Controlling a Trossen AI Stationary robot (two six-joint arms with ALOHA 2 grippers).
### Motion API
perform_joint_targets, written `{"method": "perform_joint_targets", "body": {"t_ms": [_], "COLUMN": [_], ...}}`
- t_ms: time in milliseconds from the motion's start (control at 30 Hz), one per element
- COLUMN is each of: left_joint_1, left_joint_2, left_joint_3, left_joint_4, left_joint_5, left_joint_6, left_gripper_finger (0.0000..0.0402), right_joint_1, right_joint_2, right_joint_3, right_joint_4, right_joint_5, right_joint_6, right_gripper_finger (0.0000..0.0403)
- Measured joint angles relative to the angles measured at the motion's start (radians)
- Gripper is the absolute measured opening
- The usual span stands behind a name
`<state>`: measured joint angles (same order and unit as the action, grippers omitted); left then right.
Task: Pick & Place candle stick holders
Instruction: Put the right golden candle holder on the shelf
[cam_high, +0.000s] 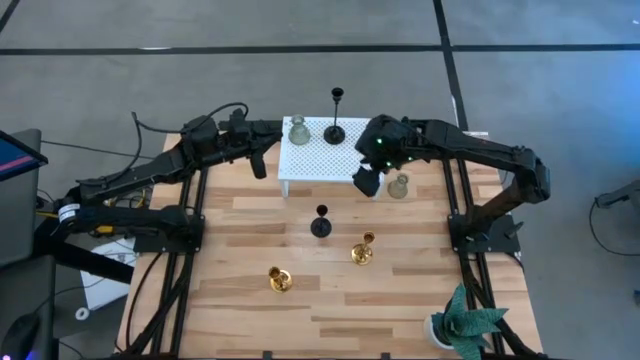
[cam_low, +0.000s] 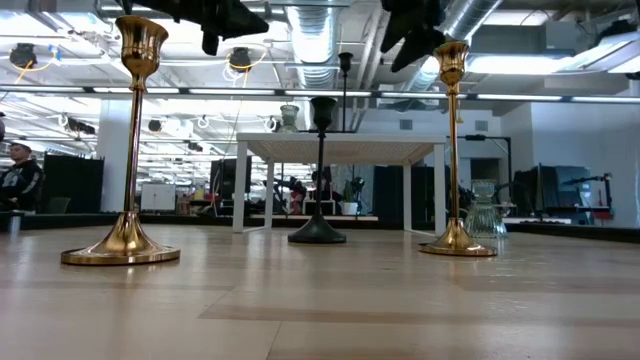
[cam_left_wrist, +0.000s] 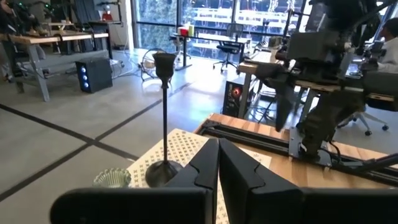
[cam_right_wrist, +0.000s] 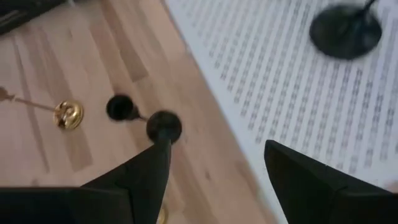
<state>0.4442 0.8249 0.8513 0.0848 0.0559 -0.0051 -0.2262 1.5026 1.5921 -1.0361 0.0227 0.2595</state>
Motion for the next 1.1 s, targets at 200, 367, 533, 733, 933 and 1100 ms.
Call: {"method": "perform_joint_targets", "body": {"t_ms": [200, 367, 533, 733, 933, 1100], "left_joint_1": [0.0, -0.006, -0.006, -0.006, -0.006, -0.006], "left_joint_2": [0.0, 0.0, 0.002, 0.003, 0.003, 0.003], "left_joint_3": [0.0, 0.0, 0.0, 0.0, 0.0, 0.0], "left_joint_4": [0.002, 0.002, 0.002, 0.001, 0.002, 0.002], "left_joint_5": [0.001, 0.001, 0.001, 0.001, 0.001, 0.001], "left_joint_6": [-0.013, -0.053, -0.058, -0.06, -0.06, -0.06], "left_gripper_finger": [0.0011, 0.0011, 0.0011, 0.0011, 0.0011, 0.0011], "right_joint_1": [0.063, 0.114, 0.166, 0.237, 0.317, 0.401], "right_joint_2": [-0.01, -0.028, -0.073, -0.161, -0.265, -0.333], "right_joint_3": [0.0, 0.0, 0.001, 0.0, 0.0, 0.0], "right_joint_4": [-0.124, -0.244, -0.291, -0.288, -0.288, -0.292], "right_joint_5": [0.0, 0.0, 0.002, 0.089, 0.246, 0.377], "right_joint_6": [0.068, 0.131, 0.176, 0.171, 0.209, 0.27], "right_gripper_finger": [0.0249, 0.0249, 0.0249, 0.0249, 0.0249, 0.0249]}}
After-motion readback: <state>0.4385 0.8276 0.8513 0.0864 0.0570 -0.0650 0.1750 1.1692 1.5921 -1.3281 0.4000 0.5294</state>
